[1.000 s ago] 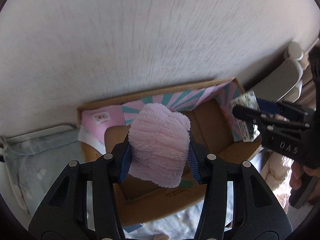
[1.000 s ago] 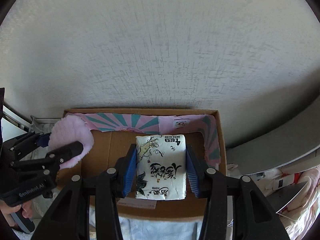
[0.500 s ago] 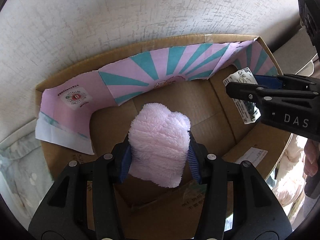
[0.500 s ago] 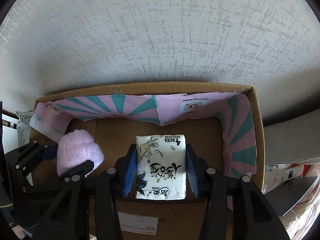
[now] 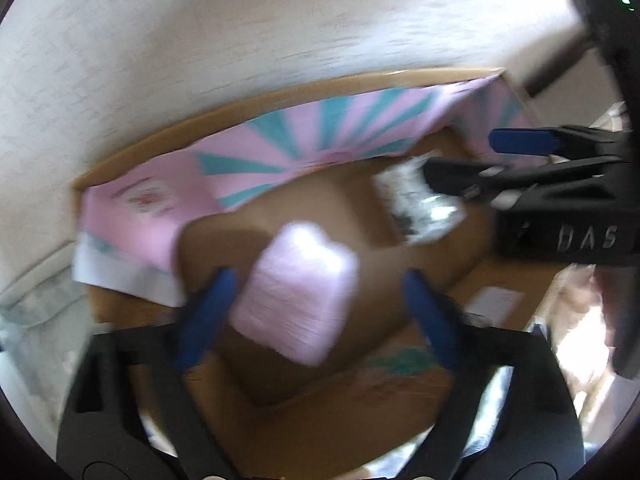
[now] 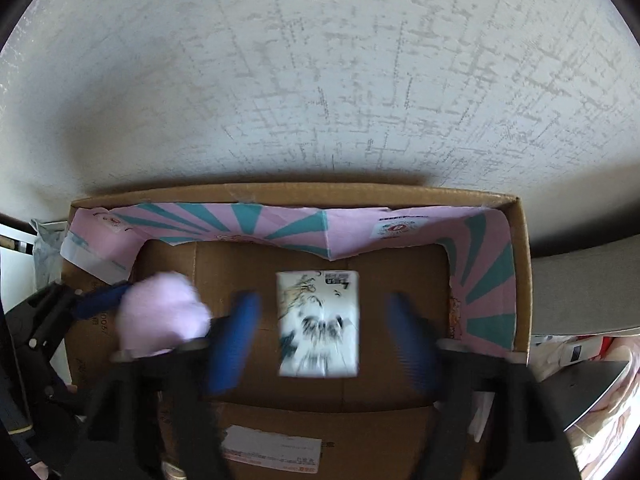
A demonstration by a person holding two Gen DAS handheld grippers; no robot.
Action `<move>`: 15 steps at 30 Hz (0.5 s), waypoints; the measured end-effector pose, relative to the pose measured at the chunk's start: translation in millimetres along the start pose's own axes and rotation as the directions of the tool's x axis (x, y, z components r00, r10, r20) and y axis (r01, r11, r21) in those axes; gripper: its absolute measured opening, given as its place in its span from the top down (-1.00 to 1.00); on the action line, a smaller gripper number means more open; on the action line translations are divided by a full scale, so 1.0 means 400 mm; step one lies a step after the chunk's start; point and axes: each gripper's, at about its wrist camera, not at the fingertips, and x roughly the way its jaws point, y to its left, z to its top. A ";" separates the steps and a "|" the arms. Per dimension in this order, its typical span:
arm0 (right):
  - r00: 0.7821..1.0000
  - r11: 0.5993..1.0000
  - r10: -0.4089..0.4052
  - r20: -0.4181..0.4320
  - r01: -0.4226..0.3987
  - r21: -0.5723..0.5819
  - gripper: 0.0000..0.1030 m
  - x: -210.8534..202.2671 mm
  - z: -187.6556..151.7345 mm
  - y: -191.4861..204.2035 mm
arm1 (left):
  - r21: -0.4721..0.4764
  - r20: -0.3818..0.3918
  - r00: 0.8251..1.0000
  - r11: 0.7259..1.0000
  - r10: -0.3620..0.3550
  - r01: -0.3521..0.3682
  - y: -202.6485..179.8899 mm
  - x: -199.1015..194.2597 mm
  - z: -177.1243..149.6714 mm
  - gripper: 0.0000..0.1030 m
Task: Organize objects
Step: 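Open both tools to drop the towel roll and tissue pack inside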
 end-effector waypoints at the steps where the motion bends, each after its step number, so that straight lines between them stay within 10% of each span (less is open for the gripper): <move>1: 1.000 1.000 0.007 0.008 -0.007 0.015 -0.99 -0.003 -0.005 -0.004 | 0.008 0.008 1.000 1.000 0.015 -0.015 -0.011 -0.005 -0.005 -1.00; 15: 0.998 0.995 0.052 0.044 -0.055 0.080 -0.99 -0.043 -0.044 -0.022 | 0.014 0.047 0.998 0.999 0.034 -0.035 -0.059 -0.034 -0.076 -1.00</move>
